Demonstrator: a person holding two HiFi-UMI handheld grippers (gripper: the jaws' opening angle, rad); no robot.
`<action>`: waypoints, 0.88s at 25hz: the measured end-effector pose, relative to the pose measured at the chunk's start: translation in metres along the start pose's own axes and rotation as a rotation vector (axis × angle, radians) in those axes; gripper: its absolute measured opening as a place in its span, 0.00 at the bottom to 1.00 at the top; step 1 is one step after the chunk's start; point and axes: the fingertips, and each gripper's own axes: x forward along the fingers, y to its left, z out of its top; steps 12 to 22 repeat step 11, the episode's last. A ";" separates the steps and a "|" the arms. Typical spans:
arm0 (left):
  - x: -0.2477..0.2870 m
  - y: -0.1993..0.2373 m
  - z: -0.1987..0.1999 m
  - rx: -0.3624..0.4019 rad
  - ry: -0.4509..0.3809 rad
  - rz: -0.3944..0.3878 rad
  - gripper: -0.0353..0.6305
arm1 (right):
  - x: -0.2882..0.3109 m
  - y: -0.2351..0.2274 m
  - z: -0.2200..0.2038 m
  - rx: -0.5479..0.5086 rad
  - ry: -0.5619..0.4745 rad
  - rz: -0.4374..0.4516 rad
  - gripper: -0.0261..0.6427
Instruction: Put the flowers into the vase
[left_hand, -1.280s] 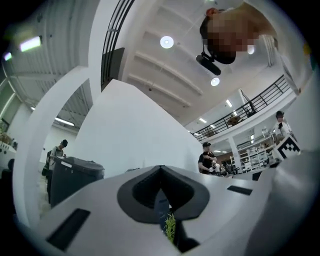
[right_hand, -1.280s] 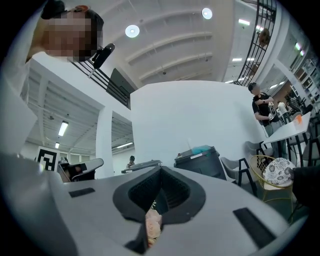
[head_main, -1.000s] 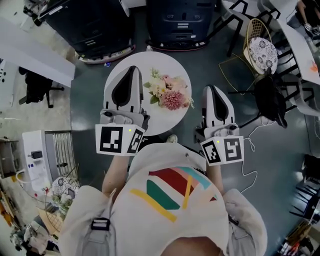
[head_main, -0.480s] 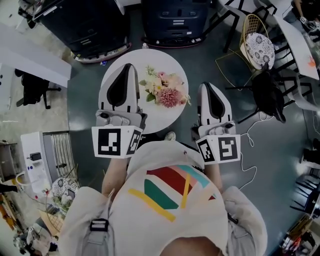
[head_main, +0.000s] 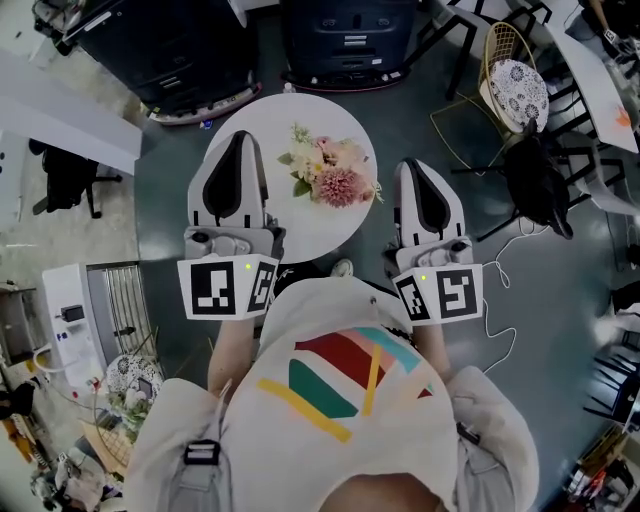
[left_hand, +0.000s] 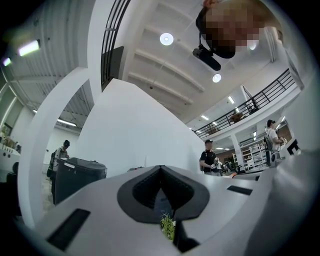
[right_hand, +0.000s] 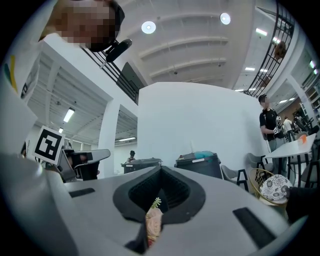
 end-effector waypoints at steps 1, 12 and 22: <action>-0.001 0.000 0.000 0.000 0.001 0.001 0.06 | 0.000 0.000 0.001 -0.002 -0.001 0.000 0.05; 0.002 0.002 -0.004 -0.006 -0.001 0.014 0.06 | -0.006 -0.015 0.000 -0.004 -0.004 -0.032 0.05; 0.002 0.002 -0.004 -0.006 -0.001 0.014 0.06 | -0.006 -0.015 0.000 -0.004 -0.004 -0.032 0.05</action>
